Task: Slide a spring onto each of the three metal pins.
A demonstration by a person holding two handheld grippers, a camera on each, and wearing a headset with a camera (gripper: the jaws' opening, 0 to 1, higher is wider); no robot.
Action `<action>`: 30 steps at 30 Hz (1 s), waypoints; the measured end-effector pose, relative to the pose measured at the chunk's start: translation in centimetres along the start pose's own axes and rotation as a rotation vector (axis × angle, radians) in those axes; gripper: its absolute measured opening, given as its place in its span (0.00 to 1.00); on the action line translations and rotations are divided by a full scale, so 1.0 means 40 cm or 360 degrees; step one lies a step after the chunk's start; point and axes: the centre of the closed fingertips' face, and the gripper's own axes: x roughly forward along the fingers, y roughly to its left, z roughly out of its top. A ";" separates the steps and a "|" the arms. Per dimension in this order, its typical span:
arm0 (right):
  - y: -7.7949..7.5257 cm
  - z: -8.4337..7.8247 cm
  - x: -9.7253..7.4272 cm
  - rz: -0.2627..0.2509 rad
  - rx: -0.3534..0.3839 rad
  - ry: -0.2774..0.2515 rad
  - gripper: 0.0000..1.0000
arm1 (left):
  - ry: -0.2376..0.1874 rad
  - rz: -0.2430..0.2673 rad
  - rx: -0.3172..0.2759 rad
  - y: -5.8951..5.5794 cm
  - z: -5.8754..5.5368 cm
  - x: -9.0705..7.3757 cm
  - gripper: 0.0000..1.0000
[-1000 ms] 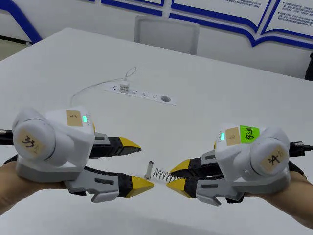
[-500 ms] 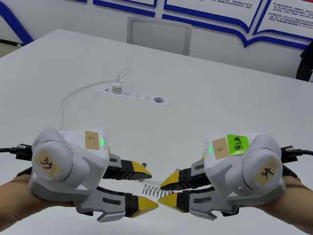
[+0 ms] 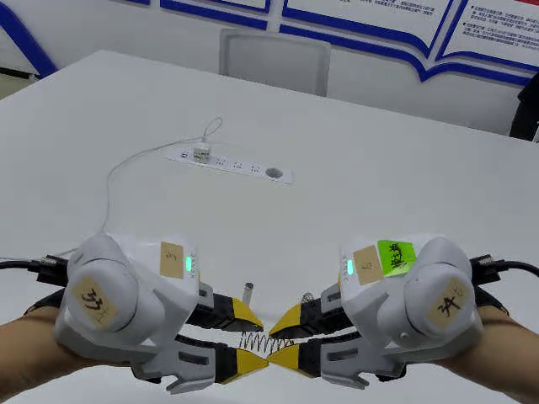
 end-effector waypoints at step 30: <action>-0.026 -0.041 -0.012 -0.0012 0.0085 -0.0002 0.15 | 0.0009 0.0015 0.0089 0.013 -0.012 0.003 0.10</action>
